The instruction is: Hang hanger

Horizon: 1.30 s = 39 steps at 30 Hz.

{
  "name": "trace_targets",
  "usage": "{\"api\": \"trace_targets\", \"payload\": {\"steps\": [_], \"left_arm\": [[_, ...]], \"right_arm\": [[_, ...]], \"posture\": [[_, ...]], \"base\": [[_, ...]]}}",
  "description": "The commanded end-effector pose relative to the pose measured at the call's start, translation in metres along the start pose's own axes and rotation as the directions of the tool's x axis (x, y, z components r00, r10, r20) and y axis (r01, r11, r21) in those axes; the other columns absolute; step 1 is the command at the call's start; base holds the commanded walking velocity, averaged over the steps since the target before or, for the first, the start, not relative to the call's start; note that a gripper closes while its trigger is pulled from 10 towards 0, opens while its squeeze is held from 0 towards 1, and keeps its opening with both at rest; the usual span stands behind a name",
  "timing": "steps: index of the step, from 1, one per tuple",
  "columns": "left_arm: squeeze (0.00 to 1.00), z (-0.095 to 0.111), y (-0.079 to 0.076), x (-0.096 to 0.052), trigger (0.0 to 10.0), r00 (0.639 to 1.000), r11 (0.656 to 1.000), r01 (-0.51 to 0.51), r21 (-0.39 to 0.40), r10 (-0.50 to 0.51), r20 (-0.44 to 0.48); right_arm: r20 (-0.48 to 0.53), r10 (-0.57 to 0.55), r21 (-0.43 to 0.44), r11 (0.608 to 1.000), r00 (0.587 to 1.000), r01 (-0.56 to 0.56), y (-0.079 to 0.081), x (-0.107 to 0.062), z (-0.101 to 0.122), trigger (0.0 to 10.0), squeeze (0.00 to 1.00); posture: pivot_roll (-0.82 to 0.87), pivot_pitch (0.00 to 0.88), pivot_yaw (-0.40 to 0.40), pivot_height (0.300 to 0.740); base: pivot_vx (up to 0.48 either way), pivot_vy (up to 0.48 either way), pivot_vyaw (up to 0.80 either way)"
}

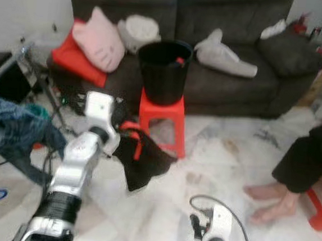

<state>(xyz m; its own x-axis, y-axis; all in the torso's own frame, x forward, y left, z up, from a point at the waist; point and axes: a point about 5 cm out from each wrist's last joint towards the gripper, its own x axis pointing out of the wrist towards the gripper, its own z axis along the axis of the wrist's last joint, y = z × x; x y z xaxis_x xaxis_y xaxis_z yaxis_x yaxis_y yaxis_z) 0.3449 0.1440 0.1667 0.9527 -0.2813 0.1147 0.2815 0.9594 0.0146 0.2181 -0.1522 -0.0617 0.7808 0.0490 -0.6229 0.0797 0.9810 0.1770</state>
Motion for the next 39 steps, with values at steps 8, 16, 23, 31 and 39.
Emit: {"api": "trace_targets", "payload": {"steps": [8, 16, 23, 31, 39], "left_arm": [[0.00, 0.007, -0.003, 0.000, 10.0, 0.999, 1.000, 0.010, 0.029, -0.011, 0.031], [0.00, 0.005, -0.009, -0.001, 10.0, 0.999, 0.999, 0.039, 0.017, -0.039, 0.026], [0.00, 0.005, -0.017, -0.001, 10.0, 0.994, 0.994, 0.110, 0.012, -0.110, 0.023], [0.00, 0.004, -0.015, -0.001, 10.0, 0.994, 0.994, 0.107, 0.022, -0.107, 0.011], [0.00, 0.002, -0.010, -0.002, 10.0, 0.995, 0.994, 0.103, 0.034, -0.103, -0.003]], "right_arm": [[0.087, 0.000, 0.018, 1.000, 0.996, -0.002, -0.004, 0.002, 0.015, 10.0, 0.00], [0.209, 0.010, -0.028, 1.000, 0.978, -0.004, -0.006, 0.003, 0.037, 10.0, 0.00], [0.237, 0.011, -0.018, 1.000, 0.971, -0.007, -0.006, 0.005, 0.047, 10.0, 0.00], [0.232, 0.025, 0.012, 1.000, 0.972, -0.029, -0.001, 0.006, 0.045, 10.0, 0.00], [0.229, 0.032, -0.008, 0.999, 0.973, -0.031, 0.002, 0.006, 0.045, 10.0, 0.00]], "posture": [[0.03, 0.000, 0.074, 0.740], [0.03, 0.000, 0.068, 0.740], [0.03, 0.000, 0.067, 0.740], [0.04, 0.000, 0.068, 0.740], [0.04, 0.000, 0.070, 0.740]], "base": [[0.000, 0.000, 0.00], [0.000, 0.000, 0.30], [0.000, 0.000, 0.76], [0.000, 0.000, 0.25], [0.000, 0.000, -0.27]]}}
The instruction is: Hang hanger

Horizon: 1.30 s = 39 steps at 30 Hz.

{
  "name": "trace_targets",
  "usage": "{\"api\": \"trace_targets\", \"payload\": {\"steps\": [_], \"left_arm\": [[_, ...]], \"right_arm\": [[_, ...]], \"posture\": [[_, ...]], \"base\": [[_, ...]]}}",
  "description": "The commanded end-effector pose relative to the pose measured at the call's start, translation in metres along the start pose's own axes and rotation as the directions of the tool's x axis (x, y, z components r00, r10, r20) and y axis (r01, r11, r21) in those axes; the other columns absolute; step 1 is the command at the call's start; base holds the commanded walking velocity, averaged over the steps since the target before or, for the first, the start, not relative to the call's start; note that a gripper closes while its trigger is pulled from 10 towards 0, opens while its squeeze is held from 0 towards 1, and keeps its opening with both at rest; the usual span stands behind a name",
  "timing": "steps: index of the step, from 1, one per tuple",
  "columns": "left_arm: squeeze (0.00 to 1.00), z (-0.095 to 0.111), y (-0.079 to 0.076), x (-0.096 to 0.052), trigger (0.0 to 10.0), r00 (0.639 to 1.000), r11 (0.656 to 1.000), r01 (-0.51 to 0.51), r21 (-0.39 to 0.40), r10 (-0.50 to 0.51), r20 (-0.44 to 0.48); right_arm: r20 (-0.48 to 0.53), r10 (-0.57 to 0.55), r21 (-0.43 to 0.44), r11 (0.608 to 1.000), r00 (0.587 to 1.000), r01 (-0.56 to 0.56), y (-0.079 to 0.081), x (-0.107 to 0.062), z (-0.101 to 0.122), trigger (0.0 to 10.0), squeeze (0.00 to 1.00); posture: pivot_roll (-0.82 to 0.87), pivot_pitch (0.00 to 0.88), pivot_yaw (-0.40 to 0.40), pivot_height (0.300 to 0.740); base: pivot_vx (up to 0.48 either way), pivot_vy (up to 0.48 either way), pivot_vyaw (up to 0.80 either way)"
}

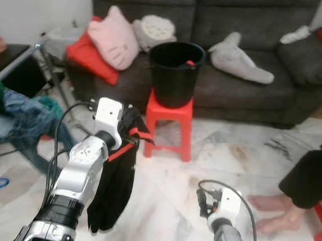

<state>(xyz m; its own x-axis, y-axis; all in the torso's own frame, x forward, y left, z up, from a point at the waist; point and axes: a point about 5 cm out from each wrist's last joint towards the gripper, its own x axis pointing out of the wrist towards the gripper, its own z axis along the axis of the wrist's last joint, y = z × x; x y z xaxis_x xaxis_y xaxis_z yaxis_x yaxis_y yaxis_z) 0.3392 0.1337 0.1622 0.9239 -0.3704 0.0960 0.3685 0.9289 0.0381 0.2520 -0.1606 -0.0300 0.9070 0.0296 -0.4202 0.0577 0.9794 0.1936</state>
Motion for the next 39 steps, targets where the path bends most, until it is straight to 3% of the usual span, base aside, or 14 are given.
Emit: {"api": "trace_targets", "payload": {"steps": [1, 16, 23, 26, 30, 39], "left_arm": [[0.00, 0.006, 0.003, 0.000, 10.0, 1.000, 1.000, 0.009, 0.021, -0.009, 0.014], [0.00, 0.001, 0.003, -0.001, 10.0, 1.000, 1.000, 0.002, 0.015, -0.002, 0.000], [0.00, -0.002, 0.000, -0.003, 10.0, 1.000, 1.000, -0.006, 0.008, 0.006, -0.003], [0.00, -0.001, 0.003, -0.002, 10.0, 1.000, 1.000, -0.029, 0.012, 0.029, 0.002], [0.00, -0.005, 0.005, -0.002, 10.0, 0.999, 0.999, -0.022, 0.027, 0.023, -0.026], [0.00, -0.013, 0.002, -0.004, 10.0, 0.998, 1.000, -0.007, 0.022, 0.009, -0.055]], "right_arm": [[-0.004, 0.002, -0.006, 1.000, 1.000, -0.002, 0.001, 0.000, -0.001, 10.0, 0.00], [0.068, 0.001, 0.004, 1.000, 0.998, -0.001, 0.002, 0.007, 0.017, 10.0, 0.00], [0.208, -0.016, -0.010, 1.000, 0.978, 0.018, -0.002, 0.012, 0.046, 10.0, 0.00], [0.205, 0.025, -0.067, 0.998, 0.978, -0.011, -0.002, 0.012, 0.049, 10.0, 0.00], [0.188, 0.075, -0.251, 0.968, 0.979, -0.026, -0.005, 0.010, 0.051, 10.0, 0.00], [0.300, 0.085, -0.207, 0.978, 0.950, -0.023, 0.000, 0.010, 0.069, 10.0, 0.00]], "posture": [[0.04, 0.000, 0.071, 0.740], [0.04, 0.000, 0.070, 0.740], [0.03, 0.000, 0.069, 0.740], [0.03, 0.000, 0.069, 0.740], [0.03, 0.000, 0.072, 0.740], [0.03, 0.000, 0.071, 0.740]], "base": [[0.000, 0.000, 0.00], [0.000, 0.000, 0.00], [0.000, 0.000, 0.00], [0.000, 0.000, 0.00], [0.000, 0.000, 0.00], [0.000, 0.000, 0.09]]}}
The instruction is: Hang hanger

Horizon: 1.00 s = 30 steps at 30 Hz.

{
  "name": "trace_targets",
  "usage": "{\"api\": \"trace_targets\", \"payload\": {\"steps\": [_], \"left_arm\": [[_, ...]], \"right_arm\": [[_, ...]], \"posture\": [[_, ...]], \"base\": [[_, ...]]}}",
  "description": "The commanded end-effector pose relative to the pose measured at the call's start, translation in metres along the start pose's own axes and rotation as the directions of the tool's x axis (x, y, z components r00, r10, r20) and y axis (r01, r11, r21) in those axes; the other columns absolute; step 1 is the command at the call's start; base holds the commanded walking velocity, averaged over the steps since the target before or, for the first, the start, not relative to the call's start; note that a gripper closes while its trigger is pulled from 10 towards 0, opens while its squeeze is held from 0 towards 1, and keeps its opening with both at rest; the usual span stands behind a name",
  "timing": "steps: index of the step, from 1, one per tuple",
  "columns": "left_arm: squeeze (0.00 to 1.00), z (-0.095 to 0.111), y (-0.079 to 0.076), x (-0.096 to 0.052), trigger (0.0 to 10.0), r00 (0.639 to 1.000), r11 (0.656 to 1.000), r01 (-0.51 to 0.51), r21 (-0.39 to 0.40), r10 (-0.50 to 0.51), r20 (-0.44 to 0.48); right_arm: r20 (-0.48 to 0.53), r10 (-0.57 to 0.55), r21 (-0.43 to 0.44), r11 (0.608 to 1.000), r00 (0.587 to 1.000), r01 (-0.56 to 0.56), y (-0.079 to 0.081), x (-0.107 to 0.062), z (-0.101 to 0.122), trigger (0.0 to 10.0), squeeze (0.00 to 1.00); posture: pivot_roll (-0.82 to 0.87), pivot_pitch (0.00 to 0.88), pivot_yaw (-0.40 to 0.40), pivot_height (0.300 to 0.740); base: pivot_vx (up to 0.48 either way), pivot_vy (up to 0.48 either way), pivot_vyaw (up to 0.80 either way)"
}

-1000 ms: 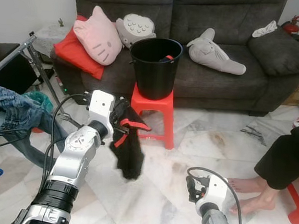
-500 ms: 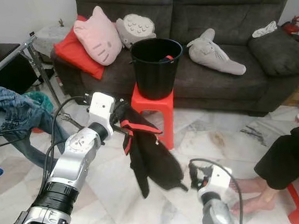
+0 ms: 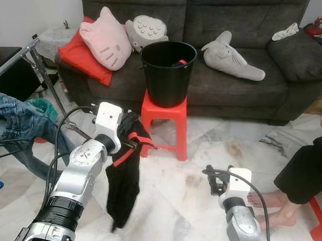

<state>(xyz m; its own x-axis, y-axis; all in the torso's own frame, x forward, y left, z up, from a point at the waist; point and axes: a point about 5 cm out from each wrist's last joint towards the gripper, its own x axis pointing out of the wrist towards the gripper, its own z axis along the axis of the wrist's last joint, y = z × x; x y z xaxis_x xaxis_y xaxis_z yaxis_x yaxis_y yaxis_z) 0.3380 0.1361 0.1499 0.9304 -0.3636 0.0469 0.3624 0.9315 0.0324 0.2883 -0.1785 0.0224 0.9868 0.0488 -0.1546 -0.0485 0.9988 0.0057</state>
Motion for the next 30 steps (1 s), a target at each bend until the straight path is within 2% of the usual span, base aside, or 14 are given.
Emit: {"api": "trace_targets", "payload": {"steps": [1, 4, 6, 20, 25, 30], "left_arm": [[0.00, -0.0009, 0.0007, -0.0010, 10.0, 1.000, 1.000, -0.002, 0.027, 0.002, -0.006], [0.00, -0.0007, -0.0022, -0.0007, 10.0, 1.000, 1.000, 0.005, 0.021, -0.005, -0.002], [0.00, -0.0010, -0.0023, -0.0011, 10.0, 1.000, 1.000, 0.006, 0.022, -0.006, -0.002], [0.00, -0.0001, -0.0032, -0.0006, 10.0, 1.000, 0.999, 0.010, 0.031, -0.010, 0.002], [0.00, 0.0014, -0.0023, -0.0007, 10.0, 1.000, 0.999, -0.001, 0.039, 0.000, 0.012], [0.00, 0.0020, -0.0013, -0.0004, 10.0, 1.000, 0.999, -0.002, 0.046, 0.001, 0.010]], "right_arm": [[0.038, 0.003, 0.010, 1.000, 0.999, -0.003, 0.0042, 0.0008, 0.0050, 10.0, 0.00], [0.047, 0.006, 0.032, 0.999, 0.999, -0.008, 0.0085, 0.0015, 0.0060, 10.0, 0.00], [0.032, 0.021, 0.014, 1.000, 0.999, -0.021, 0.0118, 0.0009, 0.0036, 10.0, 0.00], [0.033, 0.015, 0.021, 1.000, 0.999, -0.016, 0.0131, 0.0014, 0.0052, 10.0, 0.00], [0.034, 0.015, 0.024, 1.000, 0.999, -0.016, 0.0134, 0.0023, 0.0061, 10.0, 0.00], [0.032, 0.014, 0.025, 1.000, 0.999, -0.015, 0.0135, 0.0024, 0.0062, 10.0, 0.00]], "posture": [[0.03, 0.000, 0.071, 0.740], [0.03, 0.000, 0.071, 0.740], [0.03, 0.000, 0.071, 0.740], [0.03, 0.000, 0.073, 0.740], [0.04, 0.000, 0.072, 0.740], [0.04, 0.000, 0.073, 0.740]], "base": [[0.000, 0.000, 0.80], [0.000, 0.000, 0.80], [0.000, 0.000, 0.80], [0.000, 0.000, 0.80], [0.000, -0.405, 0.80], [0.000, 0.000, 0.80]]}}
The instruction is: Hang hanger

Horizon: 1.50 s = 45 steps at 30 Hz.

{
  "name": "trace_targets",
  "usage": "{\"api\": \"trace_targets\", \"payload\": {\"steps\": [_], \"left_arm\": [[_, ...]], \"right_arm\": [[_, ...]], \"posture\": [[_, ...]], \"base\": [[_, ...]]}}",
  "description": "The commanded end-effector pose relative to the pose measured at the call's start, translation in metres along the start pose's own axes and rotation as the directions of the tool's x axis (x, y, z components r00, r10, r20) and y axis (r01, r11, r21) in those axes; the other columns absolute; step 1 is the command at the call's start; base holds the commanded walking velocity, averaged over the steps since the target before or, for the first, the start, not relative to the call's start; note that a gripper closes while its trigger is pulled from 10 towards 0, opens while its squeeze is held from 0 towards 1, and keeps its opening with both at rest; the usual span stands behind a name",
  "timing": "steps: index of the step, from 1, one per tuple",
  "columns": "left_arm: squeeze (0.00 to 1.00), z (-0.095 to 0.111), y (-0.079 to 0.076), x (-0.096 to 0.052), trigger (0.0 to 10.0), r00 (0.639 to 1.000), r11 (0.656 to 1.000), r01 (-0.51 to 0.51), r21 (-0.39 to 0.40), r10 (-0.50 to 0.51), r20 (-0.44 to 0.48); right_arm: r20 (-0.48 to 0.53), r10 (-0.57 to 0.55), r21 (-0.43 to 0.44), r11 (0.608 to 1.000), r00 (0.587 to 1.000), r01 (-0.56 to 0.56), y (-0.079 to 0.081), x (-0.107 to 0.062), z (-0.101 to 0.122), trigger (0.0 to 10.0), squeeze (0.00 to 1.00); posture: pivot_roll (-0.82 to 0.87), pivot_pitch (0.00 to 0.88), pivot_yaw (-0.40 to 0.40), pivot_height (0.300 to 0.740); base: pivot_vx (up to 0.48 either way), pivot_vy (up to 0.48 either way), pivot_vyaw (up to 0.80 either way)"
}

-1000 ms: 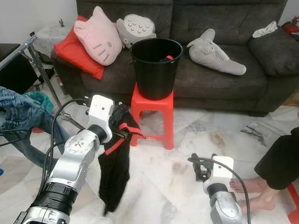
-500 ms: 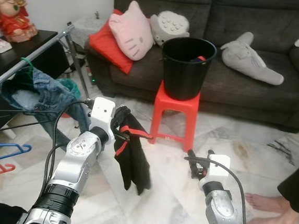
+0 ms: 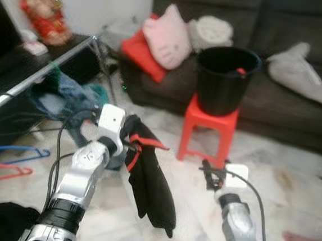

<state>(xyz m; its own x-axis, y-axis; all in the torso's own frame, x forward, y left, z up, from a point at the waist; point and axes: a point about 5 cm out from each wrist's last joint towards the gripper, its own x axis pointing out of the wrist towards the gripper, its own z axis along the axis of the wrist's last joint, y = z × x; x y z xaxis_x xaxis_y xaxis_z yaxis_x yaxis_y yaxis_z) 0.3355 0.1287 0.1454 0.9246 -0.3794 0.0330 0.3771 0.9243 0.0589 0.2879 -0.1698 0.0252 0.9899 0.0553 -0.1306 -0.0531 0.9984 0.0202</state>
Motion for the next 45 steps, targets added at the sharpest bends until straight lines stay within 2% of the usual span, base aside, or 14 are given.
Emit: {"api": "trace_targets", "payload": {"steps": [1, 40, 45], "left_arm": [[0.00, 0.0060, 0.0069, -0.0007, 10.0, 1.000, 1.000, -0.019, 0.021, 0.019, 0.023], [0.00, 0.0006, 0.0009, -0.0001, 10.0, 1.000, 1.000, -0.018, -0.005, 0.018, 0.000], [0.00, -0.0009, -0.0002, 0.0002, 10.0, 1.000, 1.000, -0.011, -0.004, 0.011, -0.009]], "right_arm": [[0.008, 0.007, 0.012, 1.000, 1.000, -0.008, 0.0049, 0.0029, 0.0034, 10.0, 0.00], [0.005, 0.025, 0.001, 1.000, 1.000, -0.025, 0.0043, 0.0050, 0.0068, 10.0, 0.00], [0.001, 0.025, 0.004, 1.000, 1.000, -0.025, 0.0045, 0.0051, 0.0065, 10.0, 0.00]], "posture": [[0.04, 0.000, 0.073, 0.740], [0.03, 0.000, 0.056, 0.740], [0.03, 0.000, 0.059, 0.740]], "base": [[0.000, 0.000, 0.80], [0.000, 0.000, 0.80], [0.000, 0.000, 0.41]]}}
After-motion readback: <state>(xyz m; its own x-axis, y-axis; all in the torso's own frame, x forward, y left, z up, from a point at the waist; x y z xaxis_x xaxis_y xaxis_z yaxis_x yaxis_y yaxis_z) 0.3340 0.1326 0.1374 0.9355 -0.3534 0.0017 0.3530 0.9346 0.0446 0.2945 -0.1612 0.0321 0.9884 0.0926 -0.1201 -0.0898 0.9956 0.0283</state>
